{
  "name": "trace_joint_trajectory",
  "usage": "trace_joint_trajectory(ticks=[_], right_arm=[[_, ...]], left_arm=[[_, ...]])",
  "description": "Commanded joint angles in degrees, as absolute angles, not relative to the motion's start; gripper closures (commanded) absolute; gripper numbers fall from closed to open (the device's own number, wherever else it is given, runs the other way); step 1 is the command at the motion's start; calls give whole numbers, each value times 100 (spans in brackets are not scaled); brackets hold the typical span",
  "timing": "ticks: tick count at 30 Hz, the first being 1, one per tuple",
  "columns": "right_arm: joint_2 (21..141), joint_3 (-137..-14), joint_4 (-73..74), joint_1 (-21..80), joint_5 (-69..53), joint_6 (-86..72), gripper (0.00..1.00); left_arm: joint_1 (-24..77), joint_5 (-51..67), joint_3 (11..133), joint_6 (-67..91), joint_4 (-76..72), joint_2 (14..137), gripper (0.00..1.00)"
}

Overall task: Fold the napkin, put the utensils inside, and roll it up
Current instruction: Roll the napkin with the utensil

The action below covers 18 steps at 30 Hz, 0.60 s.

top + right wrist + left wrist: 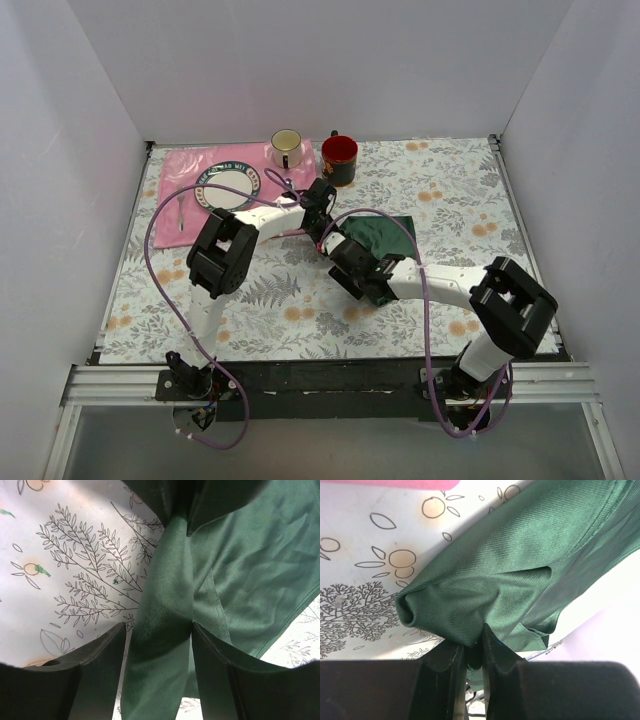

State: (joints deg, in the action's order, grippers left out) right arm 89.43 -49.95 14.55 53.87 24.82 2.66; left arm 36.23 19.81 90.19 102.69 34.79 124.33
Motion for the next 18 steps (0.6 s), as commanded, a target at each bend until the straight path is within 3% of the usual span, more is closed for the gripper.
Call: trace_joint_trajectory(ticks=[1,6,12,13,18], right_arm=[[9175,-4966,1090,5493,3040,483,41],[9343,-4966,1081,5493,3138,624,49],[9545,-5027,1125,5476,3077,940,83],[9571,-5036,1142,5476,2928,940,96],[9562,-5071,1256,5274,2207,783,99]], left_arm=[[3577,2250,9017,10283,3946,12551,100],[3551,2311,9088,10257,4016,12577,100],[3533,2443,9132,10055,4052,12665,100],[3525,2443,9132,10011,4052,12717,100],[3524,2268,9079,9537,3868,12735,100]])
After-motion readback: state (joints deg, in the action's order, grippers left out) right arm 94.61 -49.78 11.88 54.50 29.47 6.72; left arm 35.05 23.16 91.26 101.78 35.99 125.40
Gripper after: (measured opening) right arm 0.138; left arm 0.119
